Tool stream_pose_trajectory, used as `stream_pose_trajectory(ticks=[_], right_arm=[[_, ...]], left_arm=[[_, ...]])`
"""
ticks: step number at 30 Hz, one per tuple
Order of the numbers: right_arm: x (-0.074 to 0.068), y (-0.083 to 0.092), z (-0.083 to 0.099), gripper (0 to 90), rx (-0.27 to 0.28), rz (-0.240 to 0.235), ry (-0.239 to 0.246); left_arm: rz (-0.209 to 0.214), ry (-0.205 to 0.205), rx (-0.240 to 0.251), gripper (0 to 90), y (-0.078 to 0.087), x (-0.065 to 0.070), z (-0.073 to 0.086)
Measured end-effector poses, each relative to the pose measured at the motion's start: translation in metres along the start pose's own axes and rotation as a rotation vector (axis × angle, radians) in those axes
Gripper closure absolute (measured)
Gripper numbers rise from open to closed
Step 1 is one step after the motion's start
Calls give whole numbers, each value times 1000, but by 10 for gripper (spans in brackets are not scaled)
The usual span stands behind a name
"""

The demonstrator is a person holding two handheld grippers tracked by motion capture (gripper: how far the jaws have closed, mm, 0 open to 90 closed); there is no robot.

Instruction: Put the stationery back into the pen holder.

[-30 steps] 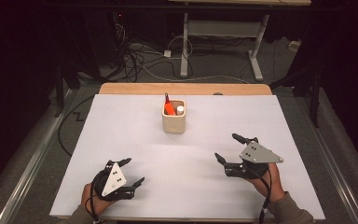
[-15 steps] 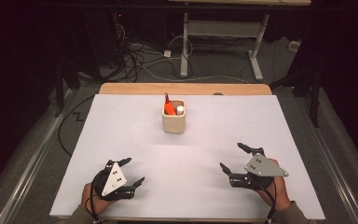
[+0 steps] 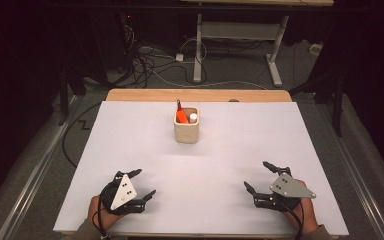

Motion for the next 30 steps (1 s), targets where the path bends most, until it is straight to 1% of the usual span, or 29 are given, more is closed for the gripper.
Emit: stream_pose_trajectory(ticks=[2,6,8,9,11,14,16,19,20,25,27,30], right_arm=[[1,2,4,161,3,3,-4],[2,5,9,161,-8,5,-6],[2,7,13,161,-5,8,-15],[2,8,15,161,-9,12,-21],[2,9,19,161,-23,5,-30],[1,13,24,161,-31,22,-21],[2,17,28,161,-19,23,-35],[3,20,33,161,-24,19,-59],[2,21,35,161,-28,19,-59],[2,24,35,161,-21,29,-48],[3,25,35,161,-11,25,-57],[2,25,32,161,-7,35,-51]], left_arm=[[-1,5,3,220,0,-1,0],[1,8,2,220,0,-1,0],[1,8,2,220,0,-1,0],[1,9,3,220,0,-1,0],[0,9,3,220,0,-2,0],[-3,11,0,220,0,-2,1],[-2,10,-2,220,0,-1,1],[-5,11,-2,220,0,-1,1],[-7,11,-2,220,1,-1,1],[-4,8,-1,220,0,1,0],[-1,0,-5,220,0,1,0],[1,6,-3,220,0,0,1]])
Point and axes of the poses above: each handheld gripper's, and its own axes: y roughly backward along the jaws, z roughly out of its underside, x roughly to its right, the point moved 1 cm from there along -y, roughly forward along the jaws, and after that the axes turned 5 degrees about -x, right-handed, at the moved point
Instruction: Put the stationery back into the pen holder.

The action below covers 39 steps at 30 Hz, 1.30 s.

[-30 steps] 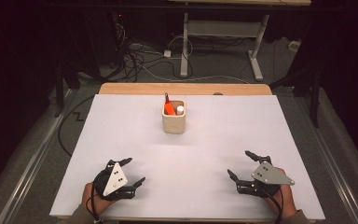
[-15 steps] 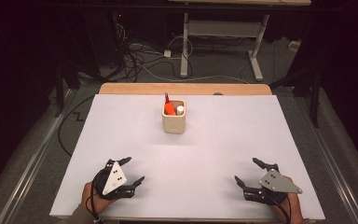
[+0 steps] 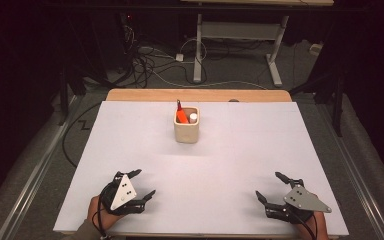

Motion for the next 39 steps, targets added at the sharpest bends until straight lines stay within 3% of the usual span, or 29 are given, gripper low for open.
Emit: stream_pose_trajectory(ticks=[14,39], right_arm=[[-3,0,-3,160,7,3,23],[-1,-2,-3,161,9,3,18]], left_arm=[[-5,-10,-3,220,2,3,-1],[-10,0,-10,220,1,1,0]])
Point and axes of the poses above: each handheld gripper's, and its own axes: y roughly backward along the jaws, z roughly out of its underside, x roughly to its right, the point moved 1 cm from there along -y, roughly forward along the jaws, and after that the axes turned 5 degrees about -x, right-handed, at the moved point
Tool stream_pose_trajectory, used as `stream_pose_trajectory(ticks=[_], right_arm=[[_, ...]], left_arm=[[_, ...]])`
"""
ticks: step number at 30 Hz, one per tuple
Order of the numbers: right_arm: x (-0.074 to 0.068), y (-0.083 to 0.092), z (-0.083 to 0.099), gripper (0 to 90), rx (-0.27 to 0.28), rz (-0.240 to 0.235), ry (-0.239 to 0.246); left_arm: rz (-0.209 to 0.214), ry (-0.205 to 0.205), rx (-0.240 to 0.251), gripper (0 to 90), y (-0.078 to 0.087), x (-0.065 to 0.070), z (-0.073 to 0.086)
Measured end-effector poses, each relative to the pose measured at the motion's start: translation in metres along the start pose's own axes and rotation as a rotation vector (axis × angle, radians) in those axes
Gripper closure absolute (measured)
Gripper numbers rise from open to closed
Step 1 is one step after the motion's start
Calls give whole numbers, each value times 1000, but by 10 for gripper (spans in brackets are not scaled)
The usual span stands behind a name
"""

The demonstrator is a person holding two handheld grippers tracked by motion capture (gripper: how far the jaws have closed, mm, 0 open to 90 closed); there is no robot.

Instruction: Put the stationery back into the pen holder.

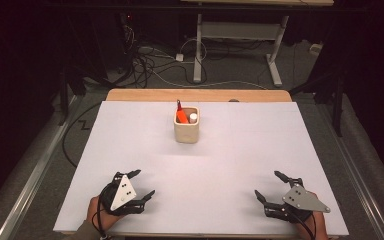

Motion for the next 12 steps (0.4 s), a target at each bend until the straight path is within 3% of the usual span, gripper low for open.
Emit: stream_pose_trajectory(ticks=[12], right_arm=[[2,-1,1,161,-3,9,-16]], left_arm=[[4,4,0,220,-1,-2,0]])
Point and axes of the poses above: each handheld gripper's, and its own axes: y roughly backward along the jaws, z roughly out of its underside, x roughly to its right, the point moved 1 cm from there along -y, roughly forward along the jaws, and after that the axes turned 5 degrees about -x, right-handed, at the moved point
